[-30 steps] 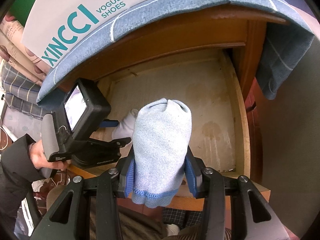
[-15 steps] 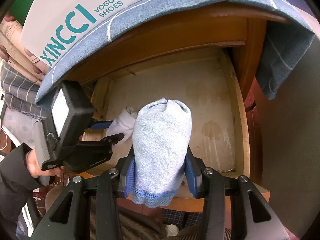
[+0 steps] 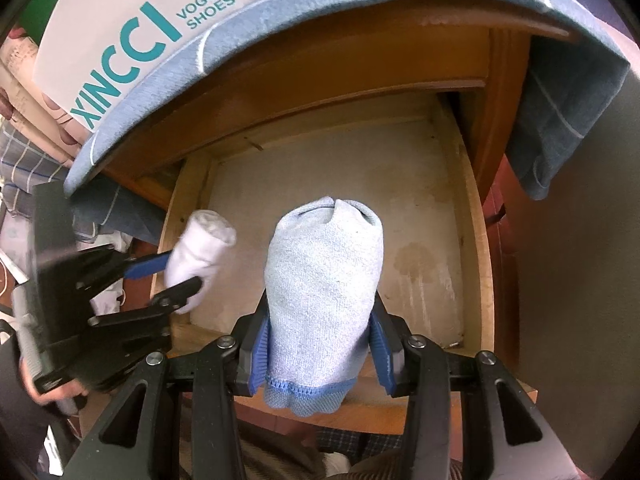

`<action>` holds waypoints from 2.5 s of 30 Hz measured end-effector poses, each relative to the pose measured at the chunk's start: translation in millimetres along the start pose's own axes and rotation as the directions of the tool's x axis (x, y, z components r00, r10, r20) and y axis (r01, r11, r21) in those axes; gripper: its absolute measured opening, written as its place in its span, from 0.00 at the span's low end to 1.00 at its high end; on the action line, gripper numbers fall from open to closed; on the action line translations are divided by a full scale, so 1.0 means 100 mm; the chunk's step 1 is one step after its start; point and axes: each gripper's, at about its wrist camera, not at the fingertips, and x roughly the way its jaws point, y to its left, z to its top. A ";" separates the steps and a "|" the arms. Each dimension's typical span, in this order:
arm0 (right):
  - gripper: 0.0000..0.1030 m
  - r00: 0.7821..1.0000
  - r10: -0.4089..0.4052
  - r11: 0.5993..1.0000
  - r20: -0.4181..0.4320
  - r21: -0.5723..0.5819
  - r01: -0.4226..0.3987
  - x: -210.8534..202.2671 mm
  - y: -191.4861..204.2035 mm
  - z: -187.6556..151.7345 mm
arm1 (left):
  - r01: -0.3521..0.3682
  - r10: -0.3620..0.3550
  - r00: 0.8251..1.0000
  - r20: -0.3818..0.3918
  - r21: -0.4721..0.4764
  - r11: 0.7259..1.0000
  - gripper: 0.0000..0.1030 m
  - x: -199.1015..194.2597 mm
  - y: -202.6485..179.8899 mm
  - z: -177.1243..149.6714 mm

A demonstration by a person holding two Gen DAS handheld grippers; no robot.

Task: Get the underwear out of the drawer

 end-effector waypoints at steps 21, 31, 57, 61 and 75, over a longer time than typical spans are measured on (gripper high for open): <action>0.40 1.000 -0.023 1.000 -0.005 -0.011 0.023 -0.02 -0.03 0.02 | -0.057 0.102 0.981 0.162 -0.257 0.965 0.33 -0.92 0.00 -0.27; 0.40 1.000 -0.018 1.000 -0.004 -0.013 0.017 -0.03 -0.03 0.01 | -0.035 0.120 0.964 0.238 -0.333 0.942 0.33 -1.39 0.20 -0.17; 0.40 1.000 0.009 1.000 0.009 -0.019 -0.009 -0.12 0.02 0.01 | 0.154 0.074 0.902 0.425 -0.477 0.865 0.04 -2.23 1.43 0.68; 0.40 1.000 0.025 1.000 0.010 -0.013 -0.025 -0.11 -0.02 0.02 | 0.141 0.006 0.931 0.366 -0.376 0.916 0.11 -2.01 1.13 0.33; 0.40 0.999 0.033 0.999 0.001 0.008 -0.033 -0.06 -0.06 0.03 | 0.192 -0.227 0.970 -0.082 -0.311 0.931 0.52 -0.10 0.54 -0.05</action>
